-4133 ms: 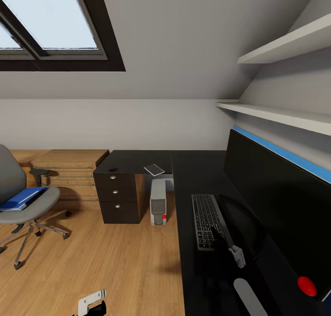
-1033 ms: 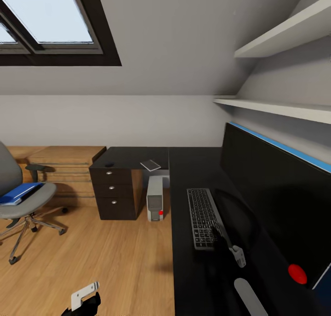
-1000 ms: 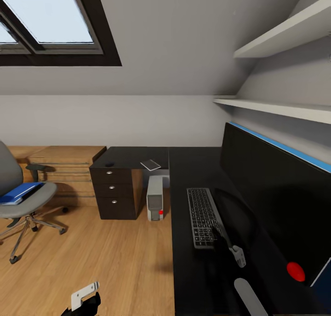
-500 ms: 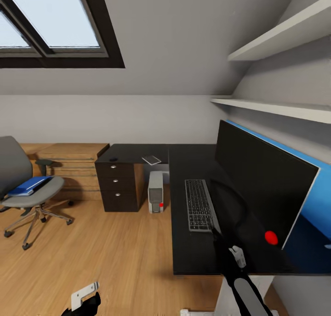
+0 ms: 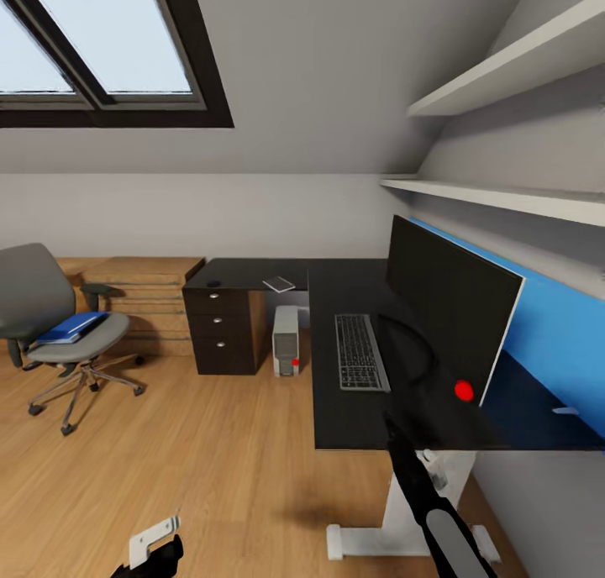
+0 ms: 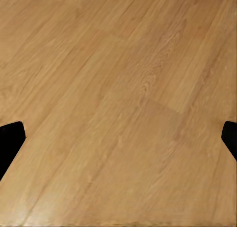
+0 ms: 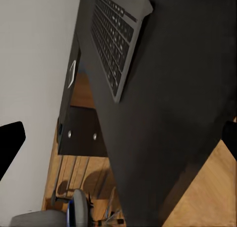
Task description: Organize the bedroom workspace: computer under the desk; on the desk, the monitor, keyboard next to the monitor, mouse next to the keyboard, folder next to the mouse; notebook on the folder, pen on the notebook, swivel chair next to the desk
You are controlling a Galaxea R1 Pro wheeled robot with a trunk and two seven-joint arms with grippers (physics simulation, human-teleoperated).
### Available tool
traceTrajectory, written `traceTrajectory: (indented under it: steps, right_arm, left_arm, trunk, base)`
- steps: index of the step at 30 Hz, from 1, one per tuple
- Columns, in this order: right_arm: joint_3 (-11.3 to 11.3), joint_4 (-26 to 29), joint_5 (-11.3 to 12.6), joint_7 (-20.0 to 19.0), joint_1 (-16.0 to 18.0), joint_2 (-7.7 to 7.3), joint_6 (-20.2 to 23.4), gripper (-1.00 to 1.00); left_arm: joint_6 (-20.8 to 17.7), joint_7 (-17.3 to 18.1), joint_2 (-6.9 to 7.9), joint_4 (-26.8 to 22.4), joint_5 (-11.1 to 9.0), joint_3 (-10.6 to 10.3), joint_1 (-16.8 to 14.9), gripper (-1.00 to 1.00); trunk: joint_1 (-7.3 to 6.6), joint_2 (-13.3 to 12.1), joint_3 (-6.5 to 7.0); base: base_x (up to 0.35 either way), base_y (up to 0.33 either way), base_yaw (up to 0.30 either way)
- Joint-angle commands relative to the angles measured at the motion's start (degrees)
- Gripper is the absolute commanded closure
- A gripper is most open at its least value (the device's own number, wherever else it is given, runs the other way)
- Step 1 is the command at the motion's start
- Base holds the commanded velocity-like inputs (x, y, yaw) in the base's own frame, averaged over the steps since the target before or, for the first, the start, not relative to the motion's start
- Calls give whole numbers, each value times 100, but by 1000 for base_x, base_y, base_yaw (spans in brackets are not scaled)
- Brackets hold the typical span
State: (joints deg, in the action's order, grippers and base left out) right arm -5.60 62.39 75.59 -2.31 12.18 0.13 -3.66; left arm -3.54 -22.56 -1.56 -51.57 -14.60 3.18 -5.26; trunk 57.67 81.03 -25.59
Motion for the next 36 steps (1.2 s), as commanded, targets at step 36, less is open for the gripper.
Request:
traceTrajectory:
  steps: [36]
  right_arm:
    - [-682,-301,39,410,4,394,-45,-100]
  left_arm:
    - [-15,-47,6,-18,-43,94,-1,-100]
  trunk:
    - [-311,-558,245]
  base:
    - [-165,0,0]
